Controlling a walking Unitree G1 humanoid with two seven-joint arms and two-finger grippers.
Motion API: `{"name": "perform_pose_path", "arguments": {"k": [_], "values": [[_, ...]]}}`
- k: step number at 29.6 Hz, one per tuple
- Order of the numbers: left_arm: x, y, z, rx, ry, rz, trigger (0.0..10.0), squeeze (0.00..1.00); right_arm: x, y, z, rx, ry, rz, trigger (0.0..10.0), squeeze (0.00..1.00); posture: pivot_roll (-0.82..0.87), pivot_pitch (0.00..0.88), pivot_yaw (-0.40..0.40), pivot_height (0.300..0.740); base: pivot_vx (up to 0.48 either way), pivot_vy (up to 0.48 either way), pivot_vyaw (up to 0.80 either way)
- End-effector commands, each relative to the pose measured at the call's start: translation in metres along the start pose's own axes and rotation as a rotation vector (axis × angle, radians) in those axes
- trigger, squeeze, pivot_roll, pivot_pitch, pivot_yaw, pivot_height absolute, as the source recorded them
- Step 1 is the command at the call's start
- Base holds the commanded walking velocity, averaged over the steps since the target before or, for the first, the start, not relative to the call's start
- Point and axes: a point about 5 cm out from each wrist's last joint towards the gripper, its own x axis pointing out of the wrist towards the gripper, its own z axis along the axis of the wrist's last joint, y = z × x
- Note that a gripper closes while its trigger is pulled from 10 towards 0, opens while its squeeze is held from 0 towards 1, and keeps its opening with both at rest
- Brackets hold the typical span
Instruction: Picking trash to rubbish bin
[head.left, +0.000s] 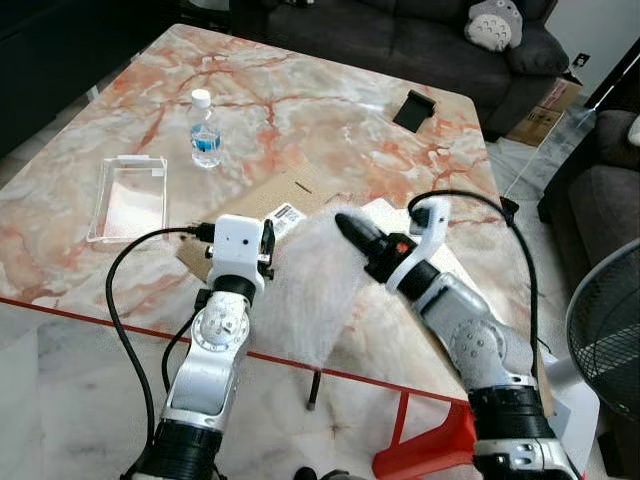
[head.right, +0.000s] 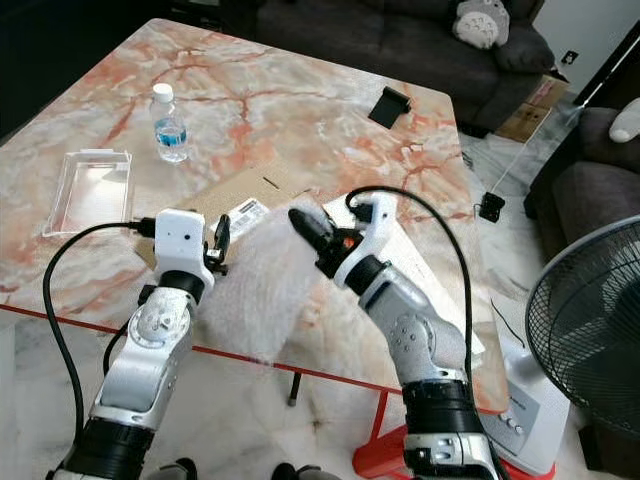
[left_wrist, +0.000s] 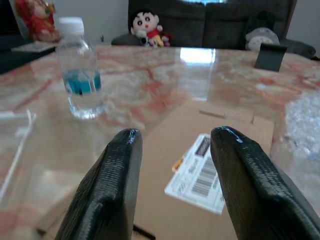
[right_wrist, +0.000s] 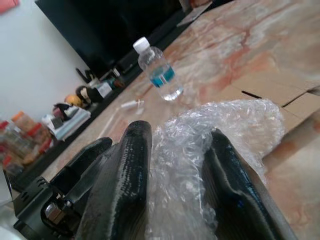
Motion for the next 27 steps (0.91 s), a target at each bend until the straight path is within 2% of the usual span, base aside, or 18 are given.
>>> {"name": "perform_pose_path", "arguments": {"k": [1, 4, 9, 14, 18, 21, 23, 27], "values": [[0.005, -0.006, 0.009, -0.024, -0.041, -0.027, 10.0, 0.00, -0.003, 0.000, 0.015, -0.012, -0.078, 0.002, 10.0, 0.00, -0.02, 0.033, -0.169, 0.740, 0.000, 0.000, 0.00], [0.008, -0.011, 0.015, -0.039, -0.066, -0.049, 10.0, 0.00, -0.002, 0.000, 0.016, -0.014, -0.092, 0.007, 10.0, 0.00, -0.01, 0.002, -0.159, 0.740, 0.000, 0.000, 0.00], [0.011, -0.012, 0.019, -0.044, -0.077, -0.054, 10.0, 0.00, -0.002, -0.001, 0.012, -0.006, -0.087, 0.007, 10.0, 0.00, -0.01, 0.000, -0.154, 0.740, 0.000, 0.000, 0.00], [0.012, -0.011, 0.015, -0.036, -0.066, -0.056, 10.0, 0.00, -0.001, 0.002, 0.007, -0.029, -0.060, 0.025, 10.0, 0.00, -0.01, 0.000, -0.147, 0.740, 0.000, 0.000, 0.00], [0.013, -0.001, 0.020, -0.037, -0.082, -0.030, 10.0, 0.00, 0.002, 0.011, 0.020, -0.024, -0.116, 0.067, 10.0, 0.00, -0.01, 0.000, -0.152, 0.740, 0.000, 0.000, 0.00], [0.013, 0.000, 0.020, -0.038, -0.085, -0.023, 10.0, 0.00, 0.002, 0.011, 0.021, -0.021, -0.124, 0.069, 10.0, 0.00, -0.01, 0.000, -0.152, 0.740, 0.000, 0.000, 0.00], [0.013, 0.006, 0.023, -0.038, -0.099, 0.013, 10.0, 0.00, 0.005, 0.015, 0.035, -0.040, -0.171, 0.080, 10.0, 0.00, 0.00, 0.000, -0.151, 0.740, 0.000, 0.000, 0.00], [0.013, 0.008, 0.024, -0.042, -0.106, 0.022, 10.0, 0.00, 0.006, 0.016, 0.040, -0.050, -0.187, 0.088, 10.0, 0.00, 0.00, 0.000, -0.151, 0.740, 0.000, 0.000, 0.00]]}}
